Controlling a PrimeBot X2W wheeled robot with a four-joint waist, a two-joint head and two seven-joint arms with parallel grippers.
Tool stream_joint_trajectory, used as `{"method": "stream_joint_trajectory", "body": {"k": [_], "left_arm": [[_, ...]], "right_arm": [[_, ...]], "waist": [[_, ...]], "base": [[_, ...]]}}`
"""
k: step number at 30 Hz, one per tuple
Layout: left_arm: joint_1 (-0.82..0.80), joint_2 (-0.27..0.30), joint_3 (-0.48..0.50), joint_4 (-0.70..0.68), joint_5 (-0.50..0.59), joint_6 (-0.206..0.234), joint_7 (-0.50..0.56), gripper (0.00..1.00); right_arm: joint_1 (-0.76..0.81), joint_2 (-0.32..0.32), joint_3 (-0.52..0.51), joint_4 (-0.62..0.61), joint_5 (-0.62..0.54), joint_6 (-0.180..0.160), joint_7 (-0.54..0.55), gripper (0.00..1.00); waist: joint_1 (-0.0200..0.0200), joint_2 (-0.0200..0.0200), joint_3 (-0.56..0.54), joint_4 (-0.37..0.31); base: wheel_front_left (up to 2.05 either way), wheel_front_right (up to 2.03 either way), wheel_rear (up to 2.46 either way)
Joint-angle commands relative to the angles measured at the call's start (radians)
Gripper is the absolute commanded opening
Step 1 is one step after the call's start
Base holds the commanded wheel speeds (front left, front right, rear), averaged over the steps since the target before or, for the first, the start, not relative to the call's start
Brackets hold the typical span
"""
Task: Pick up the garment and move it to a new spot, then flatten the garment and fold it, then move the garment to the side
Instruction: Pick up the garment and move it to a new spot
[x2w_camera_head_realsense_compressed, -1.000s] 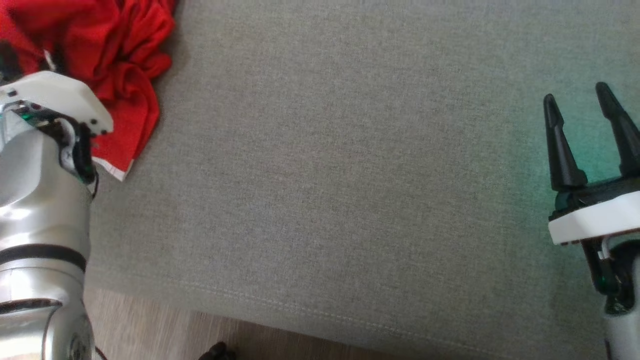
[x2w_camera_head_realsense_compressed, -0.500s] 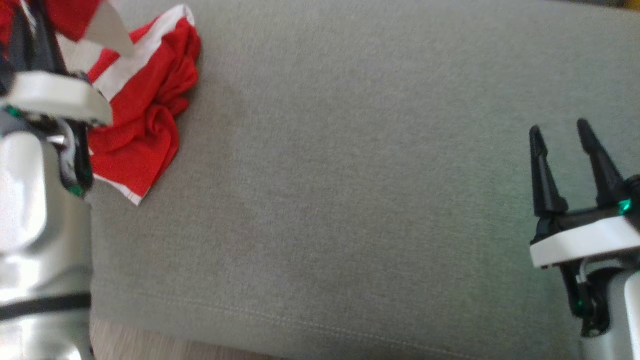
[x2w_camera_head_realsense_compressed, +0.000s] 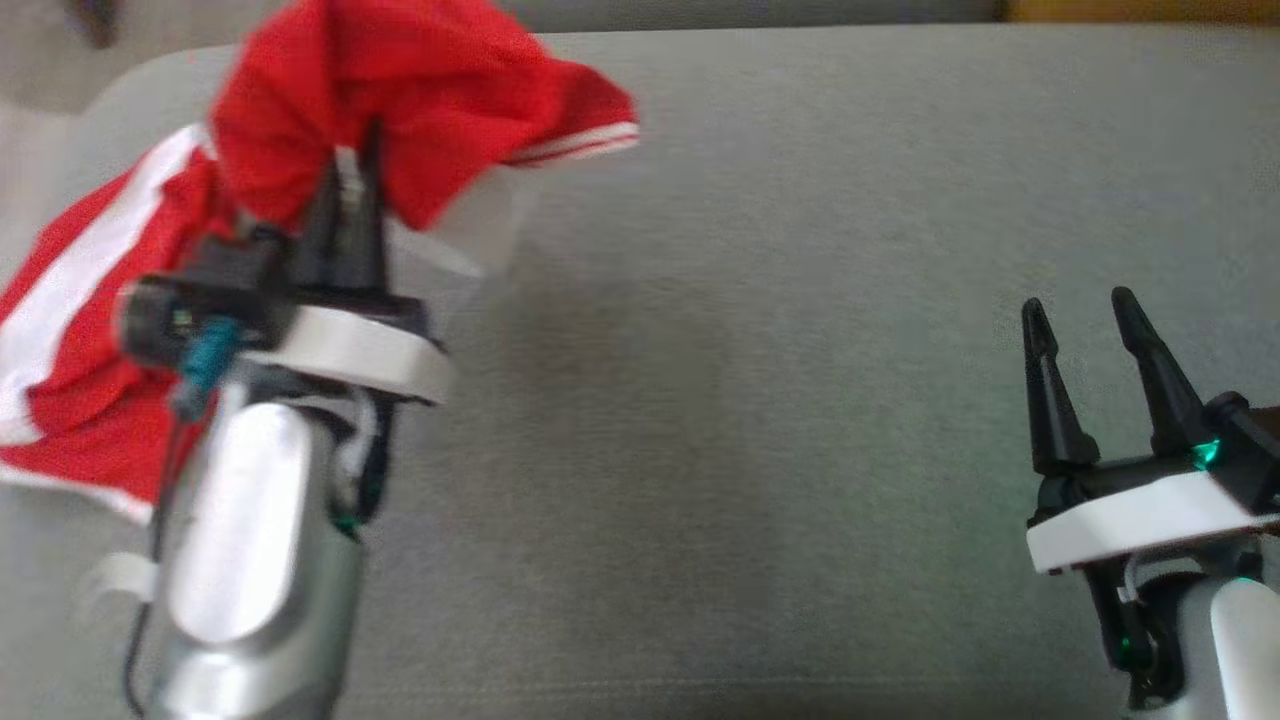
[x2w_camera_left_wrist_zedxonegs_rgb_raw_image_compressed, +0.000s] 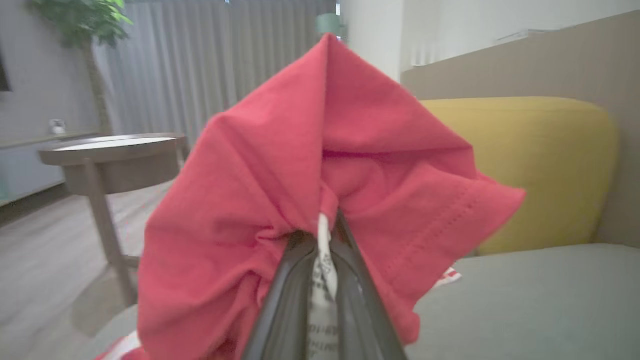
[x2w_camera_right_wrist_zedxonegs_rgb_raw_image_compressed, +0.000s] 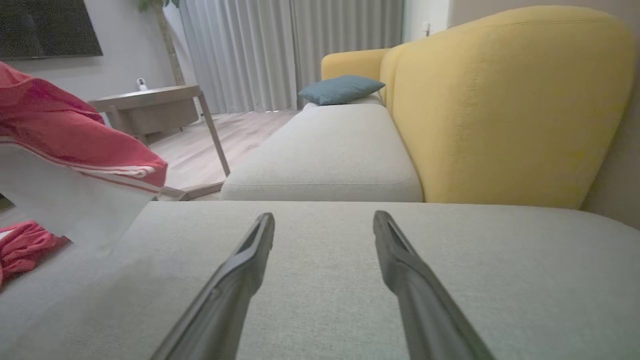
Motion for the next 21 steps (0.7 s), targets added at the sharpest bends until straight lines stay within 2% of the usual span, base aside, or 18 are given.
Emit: {"method": "stream_joint_trajectory", "body": {"k": [1, 6, 11, 17, 21], "left_arm": [[-0.031, 0.002, -0.005, -0.034, -0.012, -0.008, -0.009, 0.0], [-0.048, -0.025, -0.13, 0.055, -0.028, -0.026, -0.016, 0.0], [-0.063, -0.031, -0.256, 0.203, -0.036, -0.033, 0.004, 0.0], [-0.074, -0.032, -0.368, 0.325, -0.095, -0.048, 0.03, 0.0], [-0.091, -0.032, -0.417, 0.381, -0.127, -0.035, 0.03, 0.0]], "right_arm": [[-0.04, 0.0, 0.03, -0.037, 0.008, 0.008, -0.012, 1.0], [-0.064, 0.011, 0.048, -0.014, 0.023, 0.008, -0.038, 1.0], [-0.077, 0.022, 0.056, 0.017, 0.039, 0.008, -0.068, 1.0], [-0.085, 0.031, 0.061, 0.042, 0.047, 0.008, -0.094, 1.0], [-0.09, 0.035, 0.058, 0.056, 0.046, 0.008, -0.106, 1.0]], "waist": [[0.0, -0.0001, 0.036, -0.092], [0.0, -0.0001, 0.077, -0.203], [0.0, -0.0001, 0.111, -0.289], [0.0, -0.0001, 0.134, -0.329], [0.0, -0.0001, 0.139, -0.329]], "base": [[0.0, 0.0, 0.0], [0.0, 0.0, 0.0], [0.0, 0.0, 0.0], [0.0, 0.0, 0.0], [0.0, 0.0, 0.0]]}}
